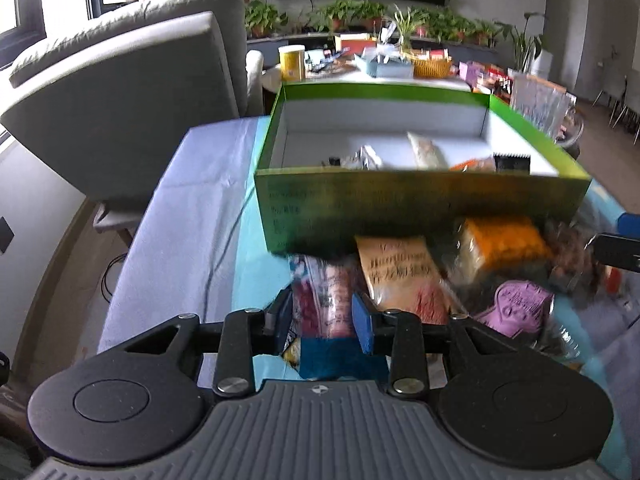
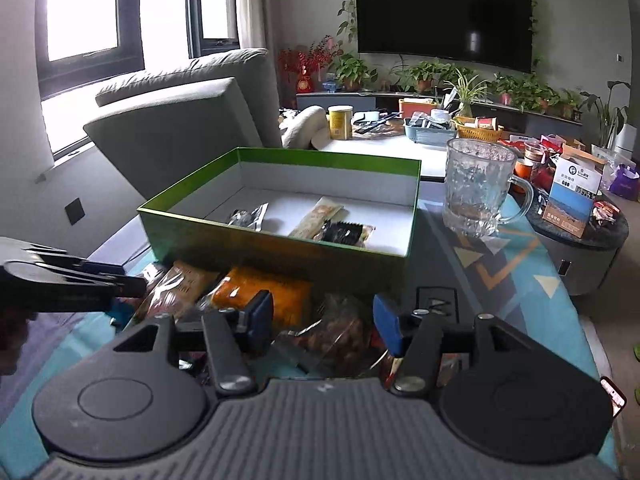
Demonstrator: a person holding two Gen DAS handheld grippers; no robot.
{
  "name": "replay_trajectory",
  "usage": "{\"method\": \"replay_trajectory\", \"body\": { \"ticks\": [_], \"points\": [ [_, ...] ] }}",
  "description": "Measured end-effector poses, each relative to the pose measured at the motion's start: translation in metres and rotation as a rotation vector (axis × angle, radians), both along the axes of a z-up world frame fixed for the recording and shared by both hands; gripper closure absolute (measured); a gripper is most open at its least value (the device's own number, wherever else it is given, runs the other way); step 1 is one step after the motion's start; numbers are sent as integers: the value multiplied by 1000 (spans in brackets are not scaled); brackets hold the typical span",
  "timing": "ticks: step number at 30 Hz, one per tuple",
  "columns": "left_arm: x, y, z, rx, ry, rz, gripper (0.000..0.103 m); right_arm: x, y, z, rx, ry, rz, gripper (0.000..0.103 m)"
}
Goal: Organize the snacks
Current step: 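Return the left tool to the pile and grasp the pink-and-blue bag, then lift the pink-and-blue bag with the left tool while the right tool grasps the brown bag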
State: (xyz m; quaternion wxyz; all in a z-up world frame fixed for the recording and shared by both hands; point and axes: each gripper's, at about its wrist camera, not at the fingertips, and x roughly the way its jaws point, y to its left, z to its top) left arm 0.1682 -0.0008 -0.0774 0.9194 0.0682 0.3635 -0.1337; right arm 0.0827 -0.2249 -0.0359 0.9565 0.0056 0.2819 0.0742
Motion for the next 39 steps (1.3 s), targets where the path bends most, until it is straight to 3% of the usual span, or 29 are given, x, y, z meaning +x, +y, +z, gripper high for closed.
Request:
{"method": "replay_trajectory", "body": {
  "ticks": [5,10,12,16,31,34,39],
  "points": [
    [2,-1,-3,-3,0,8,60,-16,1,-8,5,14,56,45],
    [8,-3,-7,-1,-6,36,52,-30,3,-19,109,75,154,45],
    [8,-3,-9,-9,-15,27,56,-35,8,-24,120,94,183,45],
    [0,-4,-5,5,-54,-7,76,-37,23,-31,126,137,230,45],
    [-61,34,7,-49,-14,15,75,-32,44,-42,50,162,271,44],
    [-65,43,11,-63,5,57,72,-33,38,-42,59,167,257,44],
    [-69,42,10,-70,21,73,49,-34,35,-41,69,171,247,44]
  ]
}}
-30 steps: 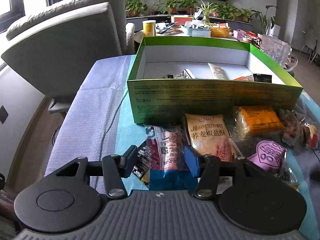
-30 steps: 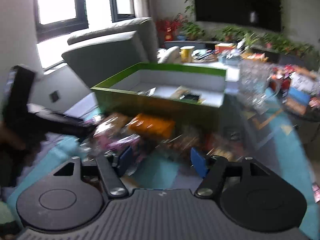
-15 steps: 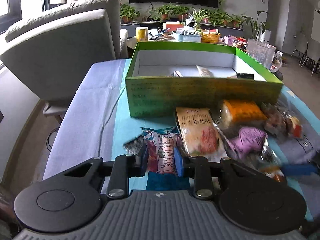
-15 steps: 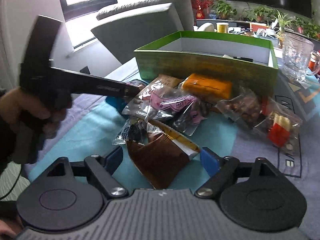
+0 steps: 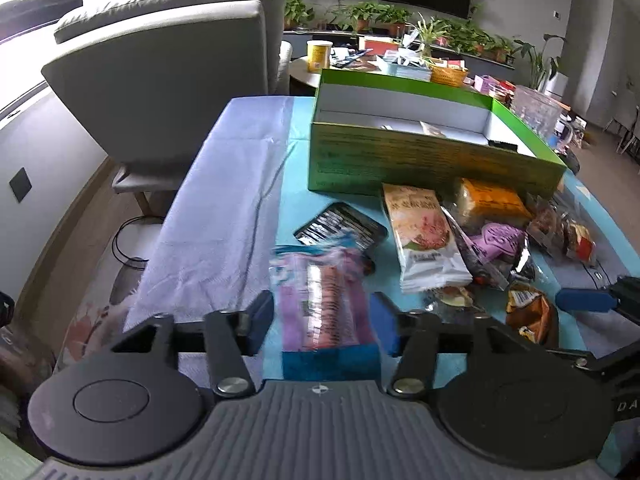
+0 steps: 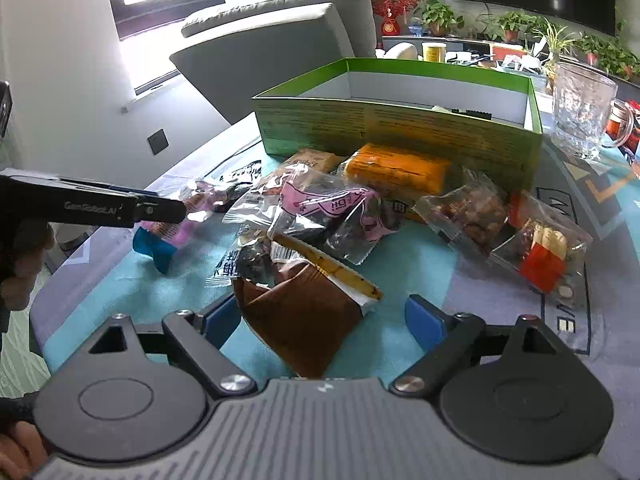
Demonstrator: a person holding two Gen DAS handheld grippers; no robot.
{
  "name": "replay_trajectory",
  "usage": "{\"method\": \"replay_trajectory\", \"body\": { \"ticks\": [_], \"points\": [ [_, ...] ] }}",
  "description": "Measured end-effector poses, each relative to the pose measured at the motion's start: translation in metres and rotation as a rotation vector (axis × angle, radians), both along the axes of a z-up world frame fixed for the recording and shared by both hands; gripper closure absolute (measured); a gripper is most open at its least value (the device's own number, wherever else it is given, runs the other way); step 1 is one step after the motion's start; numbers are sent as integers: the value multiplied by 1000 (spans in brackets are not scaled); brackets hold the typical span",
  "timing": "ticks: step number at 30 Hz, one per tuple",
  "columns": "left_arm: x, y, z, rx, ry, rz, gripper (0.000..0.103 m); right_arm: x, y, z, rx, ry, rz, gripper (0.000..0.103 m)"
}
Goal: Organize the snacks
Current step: 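Lift the pink-and-blue bag with the left tool while the right tool grasps the brown bag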
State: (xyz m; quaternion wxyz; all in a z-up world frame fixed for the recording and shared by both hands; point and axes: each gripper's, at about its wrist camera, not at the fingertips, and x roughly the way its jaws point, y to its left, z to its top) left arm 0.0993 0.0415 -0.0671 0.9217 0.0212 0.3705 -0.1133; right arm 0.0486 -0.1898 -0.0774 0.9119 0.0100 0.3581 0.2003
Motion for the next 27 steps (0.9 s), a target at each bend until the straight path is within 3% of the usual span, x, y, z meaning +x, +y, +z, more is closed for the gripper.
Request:
{"method": "replay_trajectory", "body": {
  "ticks": [6,14,19,20,23,25,27],
  "points": [
    [5,-11,-10,47,10,6,44,2,7,0,-13,-5,12,44],
    [14,-1,-12,2,53,79,44,2,9,-1,-11,-6,12,44],
    [14,-7,-18,31,36,89,43,5,13,-1,-8,-7,0,44],
    [12,-9,-19,39,18,79,46,5,15,-2,-21,-12,-2,44],
    [9,-8,-18,16,6,52,67,3,19,-2,-60,-37,1,45],
    [8,-3,-14,-30,19,42,75,2,16,1,-50,-30,8,45],
    [4,-4,-8,-20,-9,42,81,0,10,5,-31,-32,3,45]
  ]
}}
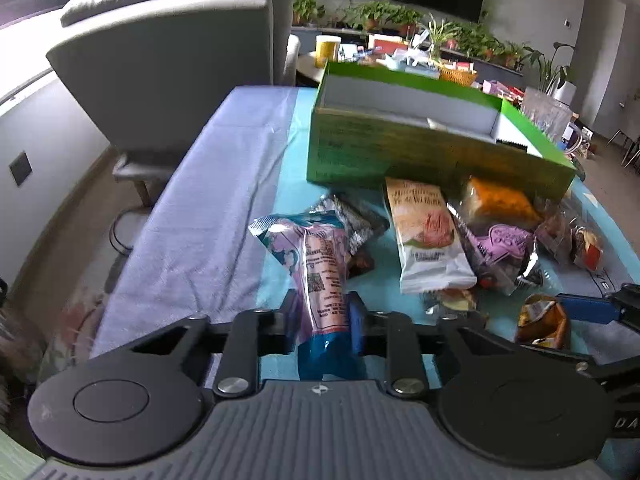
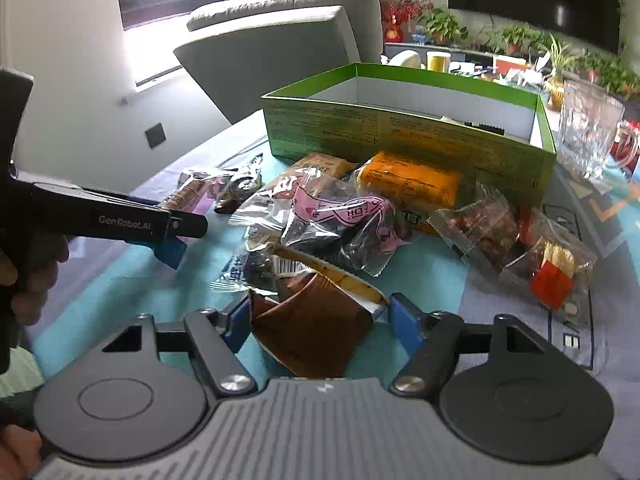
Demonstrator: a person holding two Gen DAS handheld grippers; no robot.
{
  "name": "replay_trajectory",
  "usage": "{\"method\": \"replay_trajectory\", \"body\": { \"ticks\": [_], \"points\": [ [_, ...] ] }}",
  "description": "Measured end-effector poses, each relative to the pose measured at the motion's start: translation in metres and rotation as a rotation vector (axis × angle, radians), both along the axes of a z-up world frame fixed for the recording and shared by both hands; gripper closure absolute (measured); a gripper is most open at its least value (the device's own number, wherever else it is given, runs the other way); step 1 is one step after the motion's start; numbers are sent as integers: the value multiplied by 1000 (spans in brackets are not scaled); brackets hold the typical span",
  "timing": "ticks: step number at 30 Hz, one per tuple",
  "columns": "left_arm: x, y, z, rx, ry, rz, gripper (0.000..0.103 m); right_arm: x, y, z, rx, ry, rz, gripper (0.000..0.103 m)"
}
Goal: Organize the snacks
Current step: 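Lift the pink-and-blue bag with the left tool while the right tool grasps the brown bag, then carry both bags over the green box and open both tools to drop them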
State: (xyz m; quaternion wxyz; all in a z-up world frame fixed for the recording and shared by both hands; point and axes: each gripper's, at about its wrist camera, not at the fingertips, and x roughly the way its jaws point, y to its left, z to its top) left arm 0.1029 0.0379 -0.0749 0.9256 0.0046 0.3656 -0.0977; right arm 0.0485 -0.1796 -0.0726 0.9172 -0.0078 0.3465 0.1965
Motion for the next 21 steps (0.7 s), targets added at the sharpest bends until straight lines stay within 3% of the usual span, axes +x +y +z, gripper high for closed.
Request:
{"method": "replay_trajectory", "body": {
  "ticks": [12,21],
  "points": [
    [-3,-14,46,-9,-172,-62,77,-11,-18,33,10,-140,-48,45],
    [32,-41,72,-19,-263,-96,76,23,-34,68,62,-291,-153,45]
  ]
}}
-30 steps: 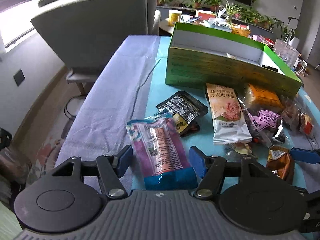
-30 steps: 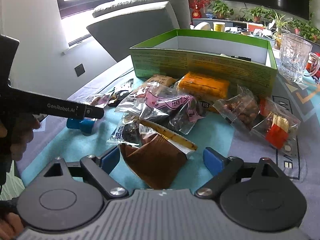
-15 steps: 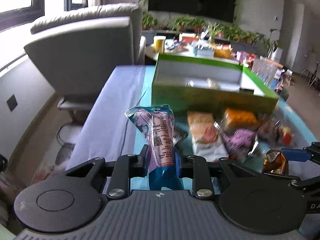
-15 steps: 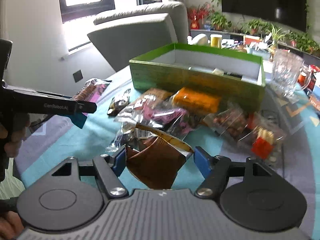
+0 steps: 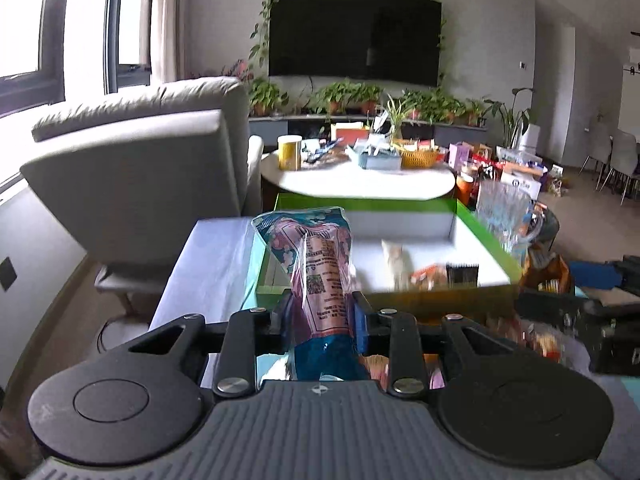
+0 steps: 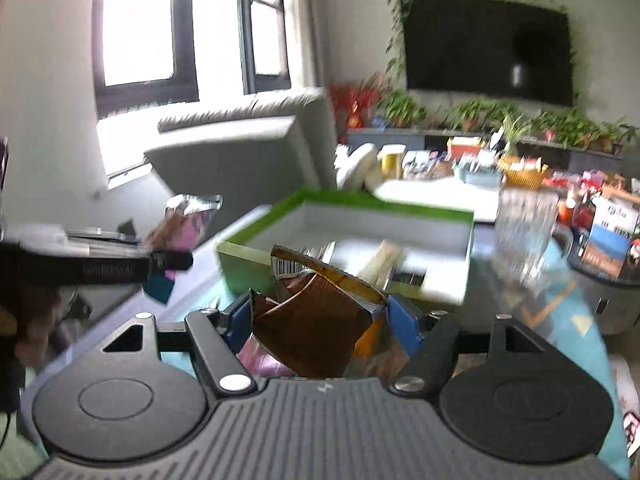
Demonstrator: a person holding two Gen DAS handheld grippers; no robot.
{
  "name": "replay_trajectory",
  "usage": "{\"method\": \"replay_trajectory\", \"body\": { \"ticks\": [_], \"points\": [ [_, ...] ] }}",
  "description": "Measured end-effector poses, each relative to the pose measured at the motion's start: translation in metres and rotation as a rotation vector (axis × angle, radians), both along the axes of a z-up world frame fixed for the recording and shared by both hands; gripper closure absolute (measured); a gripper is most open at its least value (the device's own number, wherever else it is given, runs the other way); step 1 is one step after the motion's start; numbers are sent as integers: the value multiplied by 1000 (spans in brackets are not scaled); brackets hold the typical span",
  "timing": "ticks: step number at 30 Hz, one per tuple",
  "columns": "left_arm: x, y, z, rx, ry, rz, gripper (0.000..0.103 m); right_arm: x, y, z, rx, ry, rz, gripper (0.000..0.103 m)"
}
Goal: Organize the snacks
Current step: 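Carry both bags over the green box and open both tools to drop them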
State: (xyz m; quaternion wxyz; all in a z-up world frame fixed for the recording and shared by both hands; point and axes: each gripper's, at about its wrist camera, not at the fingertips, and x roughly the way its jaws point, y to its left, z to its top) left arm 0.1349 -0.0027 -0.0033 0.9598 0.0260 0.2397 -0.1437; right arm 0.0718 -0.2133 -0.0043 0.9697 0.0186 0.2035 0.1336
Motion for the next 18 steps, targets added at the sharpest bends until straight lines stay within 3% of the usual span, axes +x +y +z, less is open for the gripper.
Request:
{"method": "replay_trajectory", "body": {
  "ticks": [6,18],
  "points": [
    [27,-16,16,-9,-48,-21,76,36,-16,14,66,-46,-53,45],
    [85,-49,8,29,-7,-19,75,87,-44,6,206,31,-122,45]
  ]
}}
